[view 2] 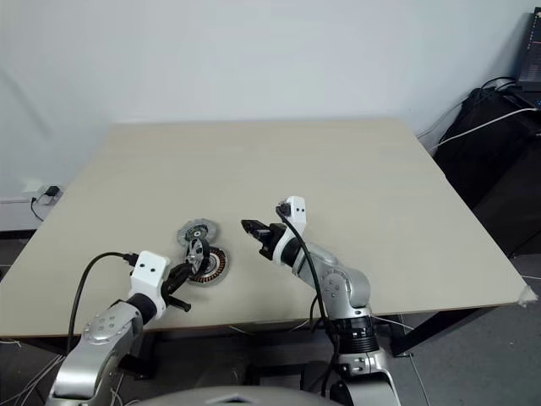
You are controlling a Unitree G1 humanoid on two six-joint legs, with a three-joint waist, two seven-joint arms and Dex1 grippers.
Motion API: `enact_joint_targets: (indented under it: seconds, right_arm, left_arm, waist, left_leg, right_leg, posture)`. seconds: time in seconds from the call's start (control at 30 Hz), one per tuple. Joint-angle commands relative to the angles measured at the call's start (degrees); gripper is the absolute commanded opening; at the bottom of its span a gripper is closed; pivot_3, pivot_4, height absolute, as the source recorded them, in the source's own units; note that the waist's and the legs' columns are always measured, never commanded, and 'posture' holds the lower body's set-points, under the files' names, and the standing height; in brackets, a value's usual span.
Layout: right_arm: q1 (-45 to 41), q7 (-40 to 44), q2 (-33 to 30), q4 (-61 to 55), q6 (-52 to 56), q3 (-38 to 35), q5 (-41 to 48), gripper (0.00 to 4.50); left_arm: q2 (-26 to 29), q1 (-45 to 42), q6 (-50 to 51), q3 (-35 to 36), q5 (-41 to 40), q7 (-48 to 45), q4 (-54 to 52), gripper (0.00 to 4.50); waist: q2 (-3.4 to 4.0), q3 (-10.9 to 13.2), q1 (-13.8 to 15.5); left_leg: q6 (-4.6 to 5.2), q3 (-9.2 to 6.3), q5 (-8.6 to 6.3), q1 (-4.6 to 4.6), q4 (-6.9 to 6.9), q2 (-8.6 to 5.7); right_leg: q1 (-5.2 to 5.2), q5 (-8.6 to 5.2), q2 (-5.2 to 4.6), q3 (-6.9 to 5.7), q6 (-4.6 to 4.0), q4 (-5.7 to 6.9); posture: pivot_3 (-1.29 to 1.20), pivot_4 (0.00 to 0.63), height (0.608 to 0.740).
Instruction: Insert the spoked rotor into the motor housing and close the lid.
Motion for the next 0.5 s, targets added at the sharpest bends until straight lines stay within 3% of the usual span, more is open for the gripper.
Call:
enact_joint_targets:
  seconds: [0.03,0.4,0.5]
  right_arm:
    - [-1.05,0.31,0.98,-1.95,-1.26,-0.1,0.88,0.0]
    - [-1.05,0.27,1.03,-1.98,-1.12,-0.04,0.93,0.0]
    - [-1.09,0.3,1.02,-1.92,-1.12,0.01,0.89,0.0]
  left_arm:
    - [0.3,-0.68,-0.44,1.08,-0.42,0.15,-3.31,0.82]
    - [0.29,-0.1,-0.8,0.72,-0.39,-0.14,-3.88,4.44]
    - [-0.6,-0.43,-2.3,1.26,-1.27,-0.14,-4.09,4.48]
  waist:
    - [0.0,0.0,0.0]
    - [0.0,0.0,0.0]
    - [0.0,0.0,0.0]
  left_leg:
    - [0.0,0.0,0.0,0.0,0.0,0.0]
    - [0.0,0.0,0.0,0.01,0.0,0.0]
    - [0.0,0.0,0.0,0.0,0.0,0.0]
  right_leg:
    - [0.0,0.01,0.0,0.0,0.01,0.0]
    - [0.0,0.0,0.0,0.0,0.0,0.01]
    - [0.0,0.0,0.0,0.0,0.0,0.01]
  posture:
    - [0.0,0.0,0.74]
    - [0.0,0.0,0.74]
    - [0.0,0.0,0.74]
